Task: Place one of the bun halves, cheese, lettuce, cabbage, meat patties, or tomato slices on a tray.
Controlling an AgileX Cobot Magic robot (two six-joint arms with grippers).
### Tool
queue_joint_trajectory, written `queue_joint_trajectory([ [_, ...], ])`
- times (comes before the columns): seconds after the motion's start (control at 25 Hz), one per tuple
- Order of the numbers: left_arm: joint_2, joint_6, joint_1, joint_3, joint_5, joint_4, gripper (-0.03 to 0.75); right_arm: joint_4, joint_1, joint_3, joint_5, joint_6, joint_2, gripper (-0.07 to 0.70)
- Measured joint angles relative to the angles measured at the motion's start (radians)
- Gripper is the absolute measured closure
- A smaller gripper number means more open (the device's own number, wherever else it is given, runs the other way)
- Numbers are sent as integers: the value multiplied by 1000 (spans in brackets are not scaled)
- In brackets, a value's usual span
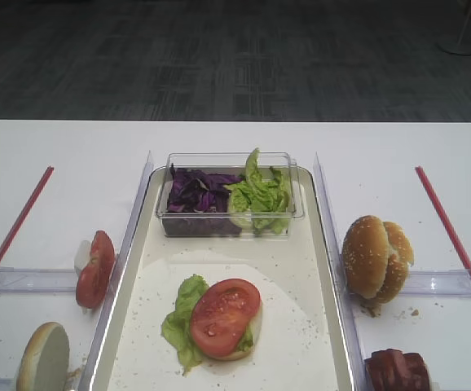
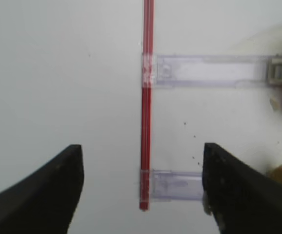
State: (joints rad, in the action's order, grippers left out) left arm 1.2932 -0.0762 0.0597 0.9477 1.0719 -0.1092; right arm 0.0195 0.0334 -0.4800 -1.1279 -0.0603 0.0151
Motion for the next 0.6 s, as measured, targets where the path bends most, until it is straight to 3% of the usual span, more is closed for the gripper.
queue_joint_trajectory([
  [0.32,-241,-4,0,-218,-22,40,244,0,0,0,0,0,0,-48],
  [0.6,-491,-4,0,-330,17,52,244,0,0,0,0,0,0,-48],
])
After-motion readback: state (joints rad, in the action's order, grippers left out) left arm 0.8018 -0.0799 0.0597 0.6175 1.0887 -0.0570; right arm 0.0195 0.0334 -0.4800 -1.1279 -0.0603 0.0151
